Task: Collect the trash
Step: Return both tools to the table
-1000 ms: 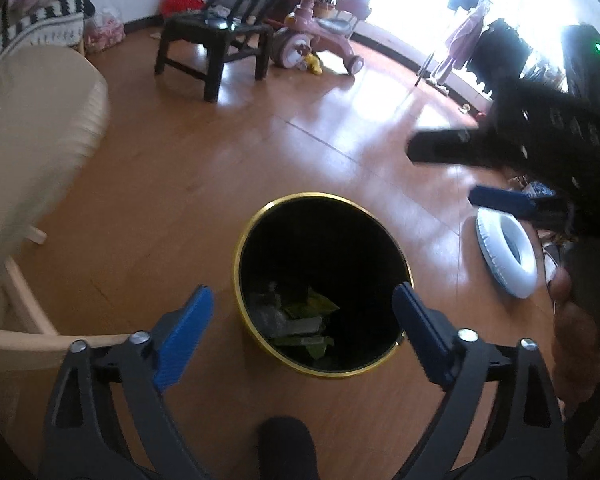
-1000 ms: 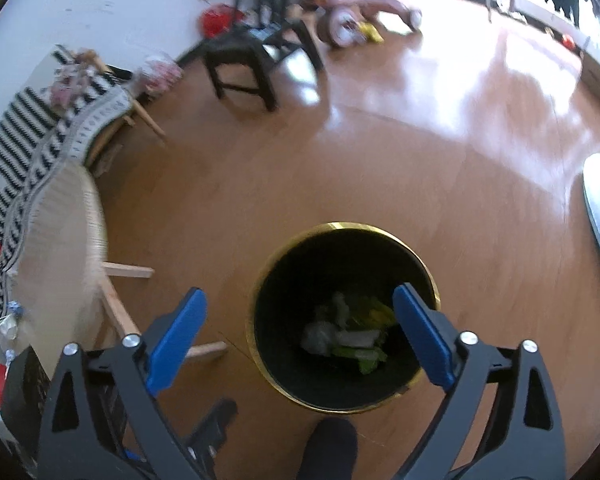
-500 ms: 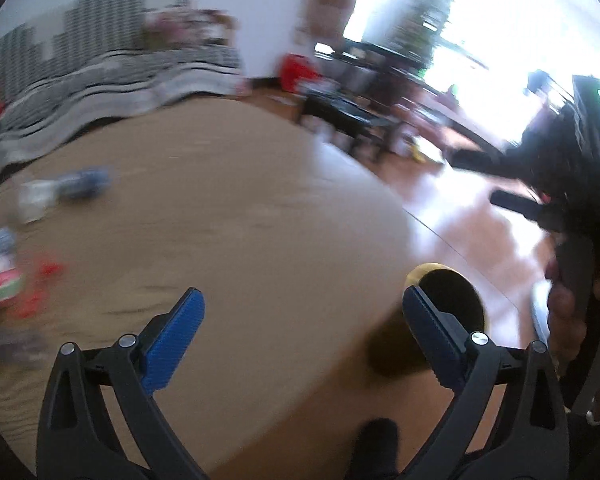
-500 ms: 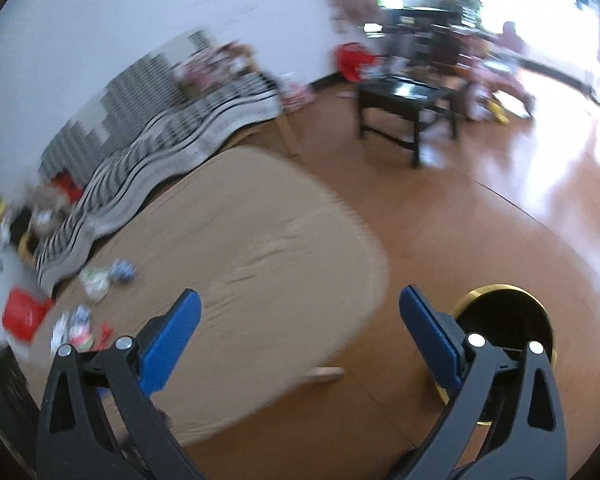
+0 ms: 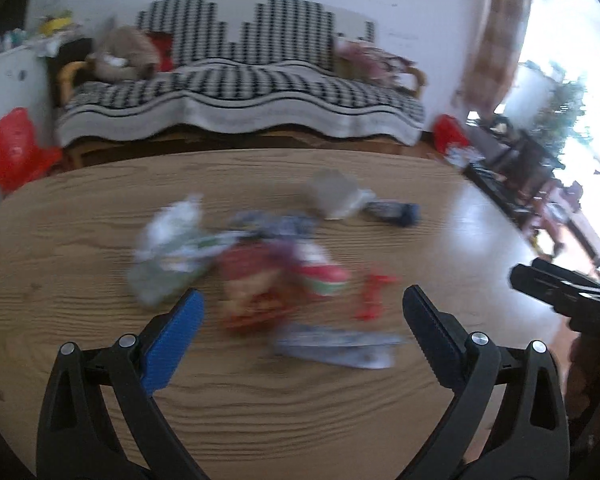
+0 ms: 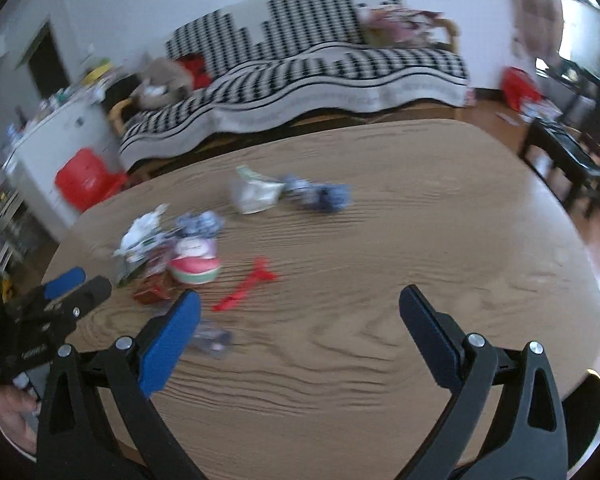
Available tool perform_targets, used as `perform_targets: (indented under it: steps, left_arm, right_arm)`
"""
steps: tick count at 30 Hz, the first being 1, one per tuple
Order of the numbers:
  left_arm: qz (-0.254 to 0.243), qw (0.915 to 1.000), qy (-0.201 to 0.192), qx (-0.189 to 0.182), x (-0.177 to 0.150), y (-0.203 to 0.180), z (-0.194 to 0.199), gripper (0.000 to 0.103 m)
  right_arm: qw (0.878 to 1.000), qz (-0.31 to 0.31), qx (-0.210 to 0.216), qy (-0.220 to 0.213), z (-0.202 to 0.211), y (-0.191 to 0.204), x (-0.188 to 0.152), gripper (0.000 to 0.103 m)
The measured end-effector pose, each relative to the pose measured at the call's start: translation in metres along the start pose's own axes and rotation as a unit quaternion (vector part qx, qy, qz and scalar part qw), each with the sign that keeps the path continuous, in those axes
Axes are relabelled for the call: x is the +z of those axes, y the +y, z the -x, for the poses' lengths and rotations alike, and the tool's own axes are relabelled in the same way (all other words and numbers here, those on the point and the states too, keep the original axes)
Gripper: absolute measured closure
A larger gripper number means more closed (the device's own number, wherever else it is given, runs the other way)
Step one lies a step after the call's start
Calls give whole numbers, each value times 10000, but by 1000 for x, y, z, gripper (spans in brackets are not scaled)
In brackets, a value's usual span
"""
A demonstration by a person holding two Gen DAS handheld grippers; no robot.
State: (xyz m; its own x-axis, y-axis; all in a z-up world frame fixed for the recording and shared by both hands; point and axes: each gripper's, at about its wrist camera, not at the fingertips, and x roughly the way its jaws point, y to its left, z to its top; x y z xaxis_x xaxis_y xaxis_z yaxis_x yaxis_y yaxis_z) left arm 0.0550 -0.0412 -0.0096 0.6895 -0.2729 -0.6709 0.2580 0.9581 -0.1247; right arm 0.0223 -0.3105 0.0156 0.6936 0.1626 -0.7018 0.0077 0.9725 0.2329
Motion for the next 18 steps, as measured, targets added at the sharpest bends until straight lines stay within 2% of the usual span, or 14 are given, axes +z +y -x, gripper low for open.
perform_targets:
  steps: [3,8,13,15,18]
  left_arm:
    - [74,9996,49,270,-3,41,2,7]
    - [-43,9985,181,521,-6,83,-7,7]
    - [-179,9981,465,367,-9,99,-24,7]
    - [-353,9974,541,318,-8,103,-34,7]
    - [-557,9959,635,336,-7,109,-51,7]
  right_arm:
    - [9997,126,151,143,-20,20,3,7]
    - [9981,194,413,426,-47,37,3,7]
    - [9887,1126,636,752,-72,75,-6,9]
    - [9834,1433,676,884,-80,87,-12,17]
    - [9761,1818,625,1011,-91,100,-22,19]
